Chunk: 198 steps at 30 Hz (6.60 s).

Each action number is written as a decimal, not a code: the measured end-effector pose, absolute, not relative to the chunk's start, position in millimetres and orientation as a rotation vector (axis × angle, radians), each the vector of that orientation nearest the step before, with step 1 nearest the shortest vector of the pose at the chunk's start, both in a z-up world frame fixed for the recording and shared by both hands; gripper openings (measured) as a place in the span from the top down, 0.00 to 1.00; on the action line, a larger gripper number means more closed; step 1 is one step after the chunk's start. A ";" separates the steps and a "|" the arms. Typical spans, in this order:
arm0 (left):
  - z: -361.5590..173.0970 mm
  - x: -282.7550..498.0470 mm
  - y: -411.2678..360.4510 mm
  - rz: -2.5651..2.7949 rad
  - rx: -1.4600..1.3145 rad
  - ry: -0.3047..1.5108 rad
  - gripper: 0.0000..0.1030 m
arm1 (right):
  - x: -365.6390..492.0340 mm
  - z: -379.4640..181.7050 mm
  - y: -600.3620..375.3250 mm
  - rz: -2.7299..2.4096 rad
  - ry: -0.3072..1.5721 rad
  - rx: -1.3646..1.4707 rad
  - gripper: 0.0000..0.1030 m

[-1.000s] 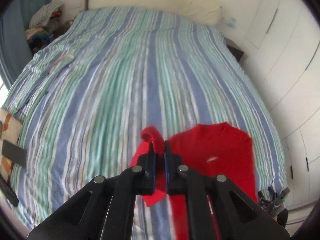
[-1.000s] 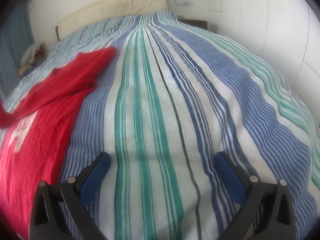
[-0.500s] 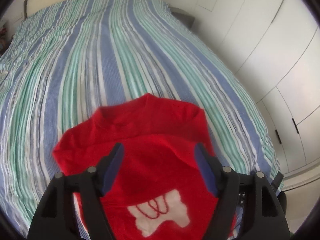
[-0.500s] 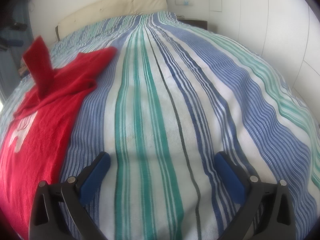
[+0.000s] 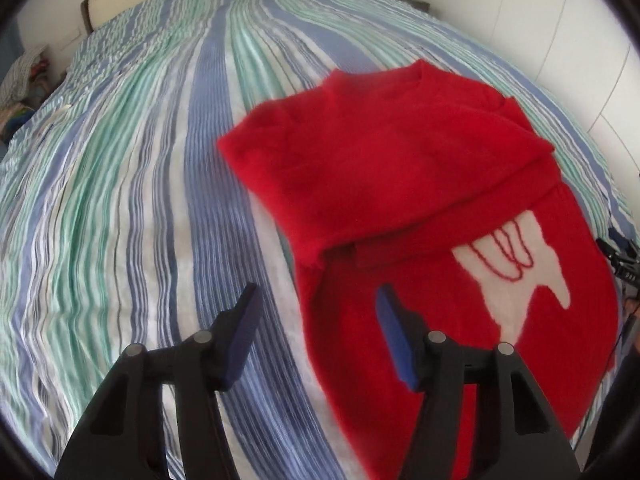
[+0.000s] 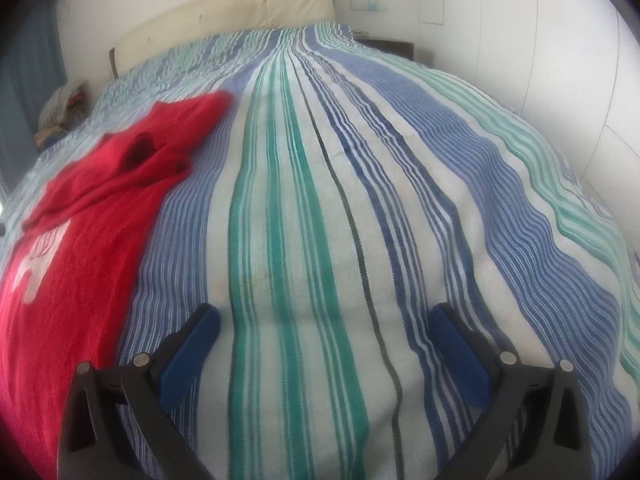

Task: Fold small clothes

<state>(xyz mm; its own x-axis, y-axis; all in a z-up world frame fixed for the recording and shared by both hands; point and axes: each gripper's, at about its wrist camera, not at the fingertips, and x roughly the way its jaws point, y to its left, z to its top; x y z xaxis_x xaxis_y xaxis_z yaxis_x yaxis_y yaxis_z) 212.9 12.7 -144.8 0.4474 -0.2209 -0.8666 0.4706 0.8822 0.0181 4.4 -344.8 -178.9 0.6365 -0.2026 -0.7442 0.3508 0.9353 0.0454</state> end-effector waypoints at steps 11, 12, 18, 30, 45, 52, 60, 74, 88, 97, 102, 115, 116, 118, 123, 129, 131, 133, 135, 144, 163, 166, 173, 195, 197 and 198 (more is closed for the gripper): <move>-179.5 199.9 46.9 -0.214 0.135 0.906 0.96 | 3.1 -179.3 -342.9 -0.320 0.821 0.190 0.00; -179.1 200.3 46.7 -0.213 0.130 0.908 0.96 | 2.3 -179.5 -342.8 -0.320 0.820 0.191 0.00; -187.0 209.4 55.9 -0.227 0.015 0.945 0.95 | 6.6 -176.3 -345.4 -0.313 0.860 0.194 0.01; -192.6 203.4 62.2 -0.244 -0.030 0.927 0.93 | 173.7 -87.4 -323.5 0.206 0.973 0.732 0.35; -195.7 201.8 62.0 -0.248 -0.031 0.906 0.92 | 265.5 -141.5 -278.1 0.064 1.124 0.340 0.96; -195.1 202.7 59.8 -0.242 -0.021 0.899 0.92 | 239.6 -133.2 -282.4 0.036 1.020 0.320 0.43; -192.2 201.6 59.9 -0.246 -0.020 0.894 0.91 | 151.2 -87.0 -300.4 -0.016 0.843 0.231 0.31; -148.5 126.1 99.8 -0.202 -0.110 0.951 0.13 | -5.1 -116.5 -308.9 -0.141 0.834 0.142 0.21; -190.3 111.5 134.8 -0.015 -0.182 1.027 0.01 | -7.7 -154.6 -316.9 -0.283 0.854 0.097 0.07; -196.2 114.0 127.5 -0.006 -0.150 1.034 0.00 | -10.8 -180.1 -323.1 -0.284 0.863 0.139 0.00; -195.1 111.7 124.7 -0.006 -0.120 1.037 0.00 | -13.1 -180.2 -321.4 -0.288 0.857 0.134 0.00; -196.9 113.3 116.8 0.014 -0.050 1.057 0.00 | -14.5 -179.0 -321.6 -0.291 0.855 0.134 0.00; -197.1 113.5 118.1 0.006 -0.052 1.061 0.00 | -14.5 -179.0 -321.6 -0.291 0.855 0.134 0.00; -197.7 113.6 119.6 -0.007 -0.051 1.064 0.00 | -14.5 -179.0 -321.6 -0.290 0.855 0.133 0.00; -198.4 112.4 118.1 -0.005 -0.038 1.060 0.00 | -14.6 -179.1 -321.5 -0.291 0.854 0.133 0.00; -198.4 112.8 117.2 -0.005 -0.036 1.058 0.00 | -14.6 -179.2 -321.3 -0.291 0.854 0.133 0.00; -198.5 112.8 116.7 -0.004 -0.035 1.056 0.00 | -14.8 -179.3 -321.3 -0.291 0.854 0.132 0.00; -198.6 112.8 116.6 -0.004 -0.035 1.056 0.00 | -15.0 -179.3 -321.2 -0.292 0.854 0.131 0.00; -198.5 112.5 116.9 -0.005 -0.034 1.053 0.00 | -15.0 -179.4 -321.4 -0.292 0.854 0.132 0.00; -197.2 111.5 120.6 -0.016 -0.053 1.052 0.00 | -14.9 -179.5 -320.8 -0.292 0.853 0.132 0.00; -162.6 16.9 85.3 -0.427 -0.182 1.326 0.26 | -59.6 -122.3 -265.3 0.228 1.155 0.317 0.21; -170.3 14.0 72.7 -0.425 -0.129 1.347 0.45 | -65.3 -143.6 -262.7 0.253 1.226 0.415 0.28; -168.6 18.3 74.7 -0.496 -0.214 1.391 0.97 | -59.1 -177.9 -256.6 0.283 1.279 0.532 0.95; -116.5 346.0 48.8 -0.372 -0.436 1.154 0.96 | 229.5 -79.4 -325.6 0.190 0.878 0.584 0.95; -127.8 373.6 41.6 -0.309 -0.413 1.160 0.85 | 262.5 -91.0 -330.7 0.154 0.879 0.579 0.95; -133.5 385.4 42.3 -0.253 -0.406 1.169 0.66 | 275.0 -97.0 -336.3 0.150 0.867 0.590 0.94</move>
